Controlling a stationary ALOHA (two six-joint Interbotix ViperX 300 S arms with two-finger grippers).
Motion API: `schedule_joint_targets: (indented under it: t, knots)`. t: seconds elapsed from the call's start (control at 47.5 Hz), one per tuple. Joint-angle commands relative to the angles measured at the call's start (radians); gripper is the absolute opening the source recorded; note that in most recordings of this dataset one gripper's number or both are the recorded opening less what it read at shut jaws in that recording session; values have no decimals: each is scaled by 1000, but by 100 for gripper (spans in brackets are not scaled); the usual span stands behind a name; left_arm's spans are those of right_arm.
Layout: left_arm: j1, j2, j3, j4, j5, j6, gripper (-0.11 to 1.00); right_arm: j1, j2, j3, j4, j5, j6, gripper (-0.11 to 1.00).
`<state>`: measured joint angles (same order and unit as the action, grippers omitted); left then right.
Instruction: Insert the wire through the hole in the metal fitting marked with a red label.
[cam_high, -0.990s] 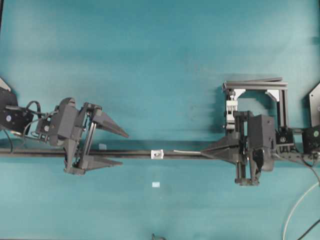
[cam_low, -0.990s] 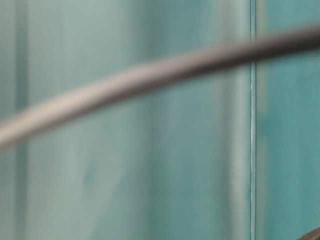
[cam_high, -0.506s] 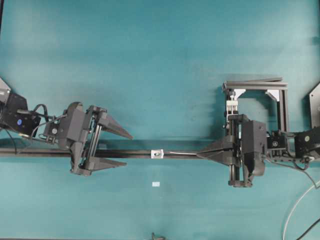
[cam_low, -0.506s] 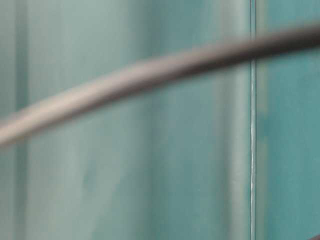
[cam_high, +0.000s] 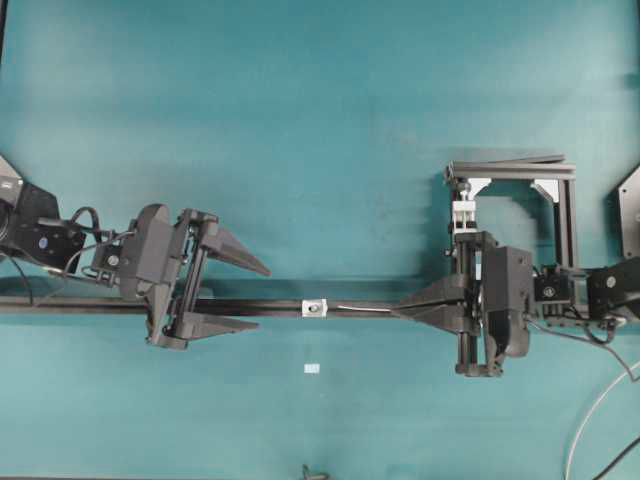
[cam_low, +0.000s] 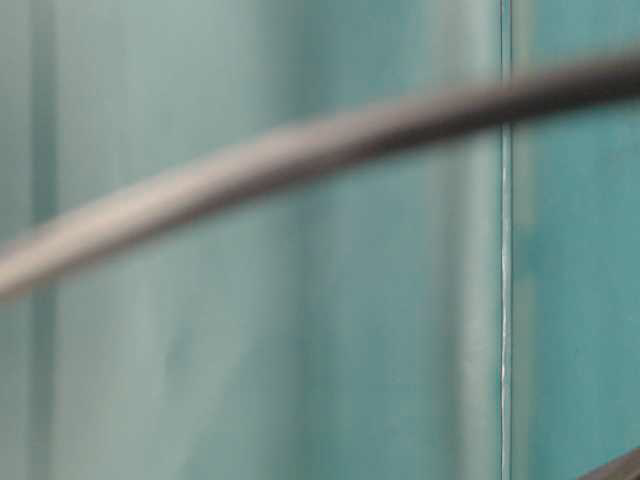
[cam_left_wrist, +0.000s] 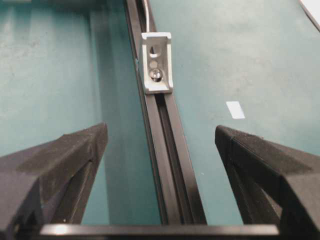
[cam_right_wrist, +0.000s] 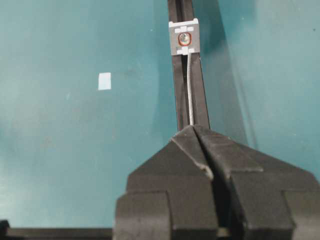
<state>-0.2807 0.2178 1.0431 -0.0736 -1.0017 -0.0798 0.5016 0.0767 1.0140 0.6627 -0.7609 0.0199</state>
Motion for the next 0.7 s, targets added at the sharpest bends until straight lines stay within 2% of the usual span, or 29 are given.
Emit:
schedule_joint_targets:
  t: [0.0, 0.674]
  knots:
    - [6, -12, -12, 3, -11, 2, 71, 8, -9, -14, 0, -12, 2, -1]
    - [8, -18, -15, 3, -5, 2, 70, 14, 23, -31, 0, -54, 0, -1]
